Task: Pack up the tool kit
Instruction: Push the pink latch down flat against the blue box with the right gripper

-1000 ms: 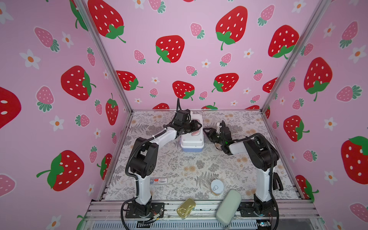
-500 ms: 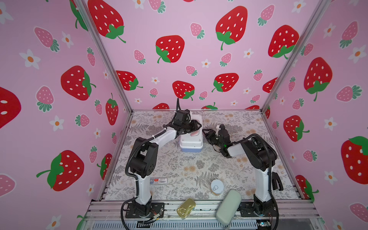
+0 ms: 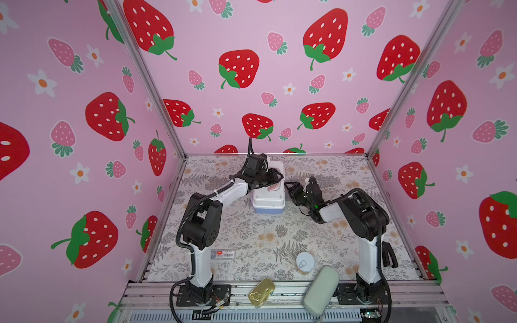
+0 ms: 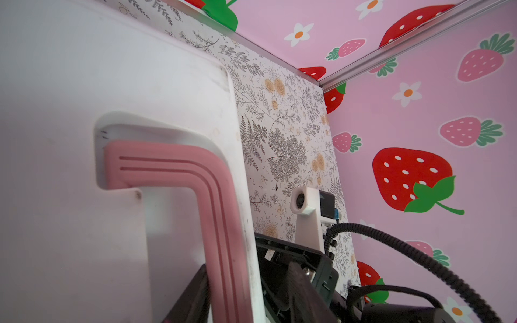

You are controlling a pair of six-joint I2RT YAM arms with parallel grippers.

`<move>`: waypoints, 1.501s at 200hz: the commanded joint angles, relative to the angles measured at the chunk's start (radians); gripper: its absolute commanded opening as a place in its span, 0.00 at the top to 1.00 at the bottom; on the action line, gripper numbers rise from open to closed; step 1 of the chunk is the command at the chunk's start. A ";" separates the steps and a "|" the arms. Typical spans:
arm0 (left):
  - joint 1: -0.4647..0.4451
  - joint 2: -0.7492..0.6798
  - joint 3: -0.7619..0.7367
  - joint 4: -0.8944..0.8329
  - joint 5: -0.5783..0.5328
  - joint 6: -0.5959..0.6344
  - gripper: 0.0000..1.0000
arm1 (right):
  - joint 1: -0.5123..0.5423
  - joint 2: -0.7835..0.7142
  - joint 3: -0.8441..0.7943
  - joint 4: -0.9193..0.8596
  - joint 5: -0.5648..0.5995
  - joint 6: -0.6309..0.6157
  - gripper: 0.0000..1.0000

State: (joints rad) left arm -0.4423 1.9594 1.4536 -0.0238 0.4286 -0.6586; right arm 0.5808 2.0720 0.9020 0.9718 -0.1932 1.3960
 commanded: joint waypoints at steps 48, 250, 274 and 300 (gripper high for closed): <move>-0.014 0.053 -0.008 -0.116 -0.011 0.002 0.52 | 0.029 -0.013 -0.029 -0.048 -0.029 -0.007 0.26; -0.016 0.053 0.001 -0.122 -0.011 0.005 0.52 | 0.007 -0.036 -0.058 -0.066 -0.034 -0.022 0.27; -0.018 0.053 -0.001 -0.123 -0.014 0.006 0.52 | 0.004 -0.034 -0.063 -0.065 -0.033 -0.020 0.27; -0.016 0.056 0.002 -0.123 -0.012 0.005 0.52 | 0.002 -0.039 -0.071 -0.060 -0.034 -0.022 0.28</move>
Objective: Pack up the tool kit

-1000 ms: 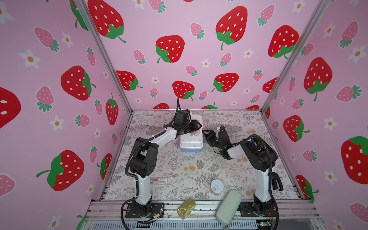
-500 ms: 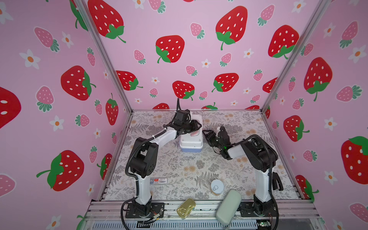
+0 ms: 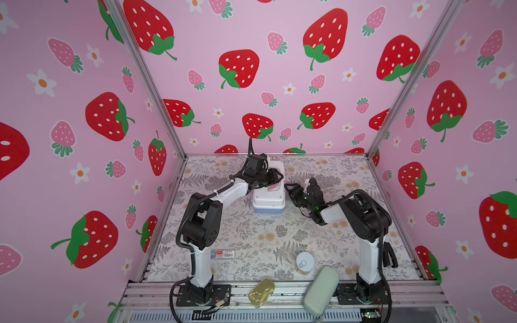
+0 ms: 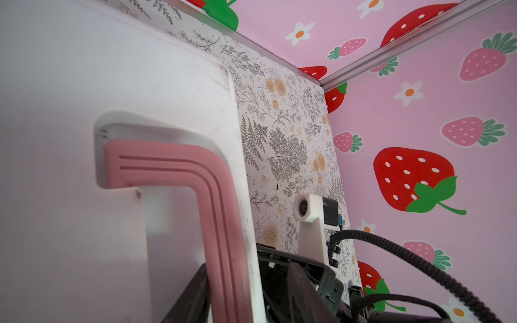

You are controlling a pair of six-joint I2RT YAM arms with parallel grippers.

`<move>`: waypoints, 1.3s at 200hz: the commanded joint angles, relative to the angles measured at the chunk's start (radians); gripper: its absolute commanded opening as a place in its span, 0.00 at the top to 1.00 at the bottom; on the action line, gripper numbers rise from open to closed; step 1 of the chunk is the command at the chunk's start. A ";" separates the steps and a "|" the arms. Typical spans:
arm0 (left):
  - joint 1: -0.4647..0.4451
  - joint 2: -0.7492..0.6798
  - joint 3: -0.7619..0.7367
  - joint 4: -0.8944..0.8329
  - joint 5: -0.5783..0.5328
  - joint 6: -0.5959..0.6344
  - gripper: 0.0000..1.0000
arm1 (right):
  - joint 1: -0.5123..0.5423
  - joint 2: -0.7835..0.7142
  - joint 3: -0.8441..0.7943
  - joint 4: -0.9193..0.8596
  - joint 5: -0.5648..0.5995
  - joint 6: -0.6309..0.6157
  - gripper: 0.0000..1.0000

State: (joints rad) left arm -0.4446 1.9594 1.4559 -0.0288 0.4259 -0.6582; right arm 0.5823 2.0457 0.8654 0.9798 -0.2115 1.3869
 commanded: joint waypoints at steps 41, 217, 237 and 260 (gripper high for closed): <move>-0.015 0.058 -0.001 -0.118 -0.009 0.005 0.52 | -0.001 -0.028 -0.054 -0.060 -0.020 -0.016 0.28; -0.023 0.053 0.000 -0.134 -0.013 0.016 0.52 | -0.138 -0.203 -0.149 -0.109 -0.032 -0.104 0.65; -0.030 0.051 0.011 -0.153 -0.024 0.025 0.52 | -0.140 -0.181 -0.100 -0.151 -0.051 -0.135 0.77; -0.034 0.056 0.028 -0.176 -0.027 0.026 0.52 | -0.135 -0.131 -0.032 -0.179 -0.095 -0.152 0.80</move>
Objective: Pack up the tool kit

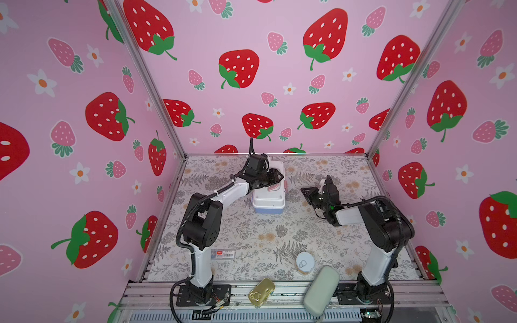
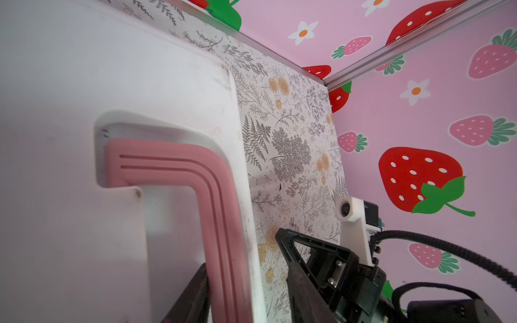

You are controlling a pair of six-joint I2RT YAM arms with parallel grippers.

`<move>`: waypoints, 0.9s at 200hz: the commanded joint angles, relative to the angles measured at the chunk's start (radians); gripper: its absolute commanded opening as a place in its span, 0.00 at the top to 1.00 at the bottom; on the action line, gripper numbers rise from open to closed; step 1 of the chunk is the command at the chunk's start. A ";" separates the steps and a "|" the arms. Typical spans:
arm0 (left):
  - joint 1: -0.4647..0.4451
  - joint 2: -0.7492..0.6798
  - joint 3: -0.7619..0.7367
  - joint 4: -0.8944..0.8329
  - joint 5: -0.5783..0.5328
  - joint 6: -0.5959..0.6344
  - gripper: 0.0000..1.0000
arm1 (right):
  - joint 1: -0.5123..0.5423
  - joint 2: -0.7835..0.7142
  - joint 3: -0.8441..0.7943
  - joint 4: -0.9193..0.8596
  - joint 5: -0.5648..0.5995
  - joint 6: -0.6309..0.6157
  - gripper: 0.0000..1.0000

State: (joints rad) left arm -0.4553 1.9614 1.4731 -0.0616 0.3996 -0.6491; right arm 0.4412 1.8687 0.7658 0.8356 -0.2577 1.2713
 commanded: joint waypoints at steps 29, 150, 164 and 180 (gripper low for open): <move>-0.036 0.066 0.039 -0.174 -0.018 0.028 0.52 | 0.016 0.108 0.130 -0.043 -0.088 -0.040 0.80; -0.059 0.111 0.099 -0.215 -0.018 0.042 0.53 | 0.100 0.259 0.334 -0.081 -0.149 -0.013 0.81; -0.059 0.112 0.097 -0.215 -0.018 0.042 0.53 | 0.108 0.275 0.345 -0.081 -0.152 -0.008 0.81; -0.059 0.112 0.096 -0.214 -0.019 0.042 0.53 | 0.117 0.289 0.349 -0.076 -0.155 0.001 0.81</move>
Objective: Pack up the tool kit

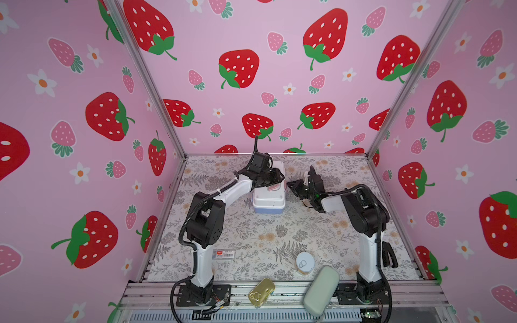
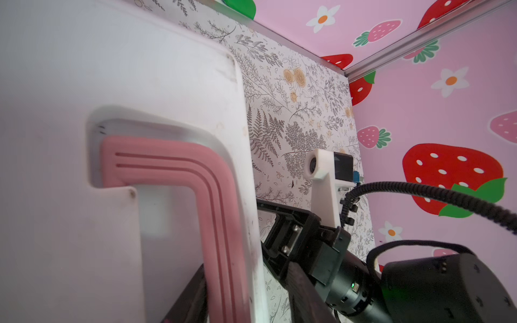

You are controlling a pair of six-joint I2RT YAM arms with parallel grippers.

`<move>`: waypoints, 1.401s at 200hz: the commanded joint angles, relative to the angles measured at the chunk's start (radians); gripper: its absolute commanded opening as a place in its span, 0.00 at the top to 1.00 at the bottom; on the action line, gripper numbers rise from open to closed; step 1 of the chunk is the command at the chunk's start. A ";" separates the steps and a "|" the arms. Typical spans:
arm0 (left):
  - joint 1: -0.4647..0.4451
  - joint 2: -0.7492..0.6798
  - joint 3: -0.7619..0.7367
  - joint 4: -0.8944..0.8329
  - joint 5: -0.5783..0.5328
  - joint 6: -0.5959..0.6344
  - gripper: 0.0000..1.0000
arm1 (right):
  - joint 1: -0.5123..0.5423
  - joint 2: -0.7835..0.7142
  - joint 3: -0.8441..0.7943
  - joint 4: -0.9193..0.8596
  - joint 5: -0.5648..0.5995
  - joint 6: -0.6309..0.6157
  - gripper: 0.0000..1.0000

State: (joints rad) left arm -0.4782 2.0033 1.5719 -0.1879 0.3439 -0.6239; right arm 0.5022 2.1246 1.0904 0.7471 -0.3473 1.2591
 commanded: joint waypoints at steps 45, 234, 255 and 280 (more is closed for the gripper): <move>-0.036 0.080 -0.005 -0.080 0.037 0.013 0.53 | 0.071 0.043 0.017 0.036 -0.068 0.033 0.81; -0.036 -0.181 -0.054 -0.173 -0.200 0.112 0.55 | -0.083 -0.331 -0.311 0.075 -0.033 -0.065 0.81; -0.037 -0.295 -0.098 -0.188 -0.334 0.134 0.55 | -0.123 -0.448 -0.397 0.078 -0.026 -0.097 0.81; -0.037 -0.410 -0.093 -0.253 -0.455 0.151 0.54 | -0.148 -0.568 -0.468 0.055 -0.026 -0.151 0.80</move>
State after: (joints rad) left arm -0.5171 1.6985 1.4696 -0.3668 0.0673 -0.5148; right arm 0.3641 1.6470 0.6781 0.7990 -0.3748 1.1790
